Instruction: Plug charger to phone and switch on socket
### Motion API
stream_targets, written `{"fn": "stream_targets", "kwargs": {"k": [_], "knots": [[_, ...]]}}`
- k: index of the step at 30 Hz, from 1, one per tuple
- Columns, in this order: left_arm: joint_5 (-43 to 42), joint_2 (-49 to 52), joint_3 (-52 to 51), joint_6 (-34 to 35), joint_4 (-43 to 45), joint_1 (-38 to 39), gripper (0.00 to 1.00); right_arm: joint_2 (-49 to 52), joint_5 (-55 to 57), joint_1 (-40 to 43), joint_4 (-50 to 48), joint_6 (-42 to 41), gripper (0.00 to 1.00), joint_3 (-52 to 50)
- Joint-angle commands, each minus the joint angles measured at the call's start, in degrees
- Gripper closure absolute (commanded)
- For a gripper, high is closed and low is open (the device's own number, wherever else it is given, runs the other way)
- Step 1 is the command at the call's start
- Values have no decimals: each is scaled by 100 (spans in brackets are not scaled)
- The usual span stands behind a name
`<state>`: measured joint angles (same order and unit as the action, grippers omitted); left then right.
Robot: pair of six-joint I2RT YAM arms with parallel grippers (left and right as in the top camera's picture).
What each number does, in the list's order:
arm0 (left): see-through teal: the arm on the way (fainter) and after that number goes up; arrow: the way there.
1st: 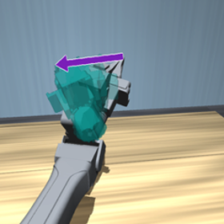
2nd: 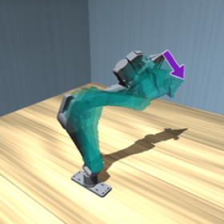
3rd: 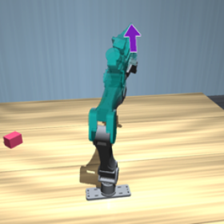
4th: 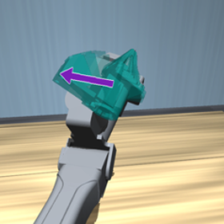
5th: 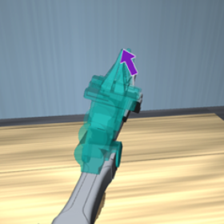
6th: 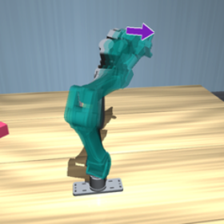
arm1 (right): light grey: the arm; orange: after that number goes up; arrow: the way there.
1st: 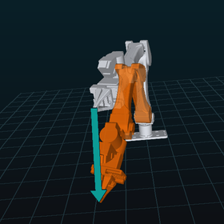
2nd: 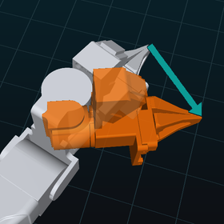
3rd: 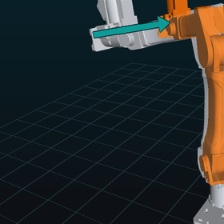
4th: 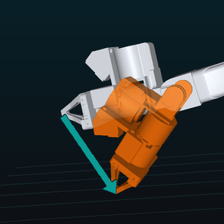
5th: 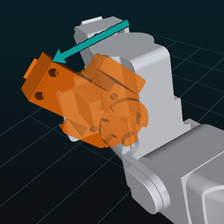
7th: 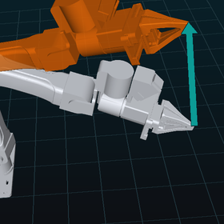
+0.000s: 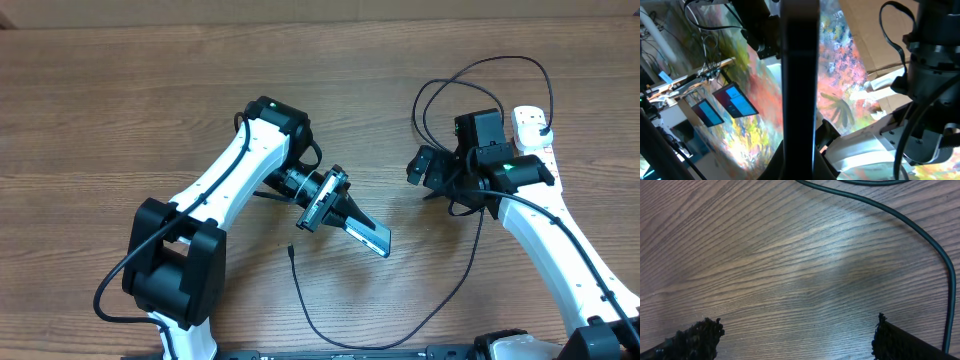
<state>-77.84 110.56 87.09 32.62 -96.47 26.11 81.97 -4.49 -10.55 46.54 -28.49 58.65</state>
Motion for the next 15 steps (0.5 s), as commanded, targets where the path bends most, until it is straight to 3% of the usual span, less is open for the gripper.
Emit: {"fn": "stream_targets", "kwargs": {"k": [1, 15], "knots": [[-319, -129, 103, -116, -42, -101, 96, 24, 57, 11, -11, -20, 0, 22], [-319, -129, 103, -247, -42, -184, 96, 24, 59, 11, -11, -17, 0, 22]]}}
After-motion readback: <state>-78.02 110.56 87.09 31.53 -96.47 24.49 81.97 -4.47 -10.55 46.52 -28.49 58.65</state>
